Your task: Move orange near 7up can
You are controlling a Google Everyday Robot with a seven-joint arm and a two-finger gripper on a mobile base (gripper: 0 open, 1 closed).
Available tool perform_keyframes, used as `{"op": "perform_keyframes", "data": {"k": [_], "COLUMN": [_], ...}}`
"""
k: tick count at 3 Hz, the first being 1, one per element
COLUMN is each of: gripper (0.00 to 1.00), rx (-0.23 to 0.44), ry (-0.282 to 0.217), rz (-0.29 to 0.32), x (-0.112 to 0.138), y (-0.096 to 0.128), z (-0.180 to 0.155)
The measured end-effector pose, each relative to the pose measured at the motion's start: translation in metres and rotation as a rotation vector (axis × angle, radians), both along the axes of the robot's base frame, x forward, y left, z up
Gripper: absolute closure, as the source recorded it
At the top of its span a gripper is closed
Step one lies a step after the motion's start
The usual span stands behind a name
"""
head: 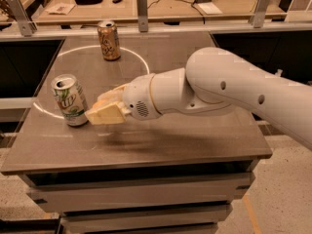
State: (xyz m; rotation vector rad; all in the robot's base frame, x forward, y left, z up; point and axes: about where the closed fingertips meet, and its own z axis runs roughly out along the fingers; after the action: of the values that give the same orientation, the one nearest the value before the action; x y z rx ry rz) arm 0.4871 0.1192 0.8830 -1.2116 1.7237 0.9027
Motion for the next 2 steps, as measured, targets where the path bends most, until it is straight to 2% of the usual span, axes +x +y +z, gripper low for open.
{"op": "perform_keyframes", "data": {"k": [2], "gripper": [1.0], "rx": [-0.003], "ry": [0.035], "rz": [0.004], "x": [-0.0024], "y": [0.0151], "z": [-0.0129]}}
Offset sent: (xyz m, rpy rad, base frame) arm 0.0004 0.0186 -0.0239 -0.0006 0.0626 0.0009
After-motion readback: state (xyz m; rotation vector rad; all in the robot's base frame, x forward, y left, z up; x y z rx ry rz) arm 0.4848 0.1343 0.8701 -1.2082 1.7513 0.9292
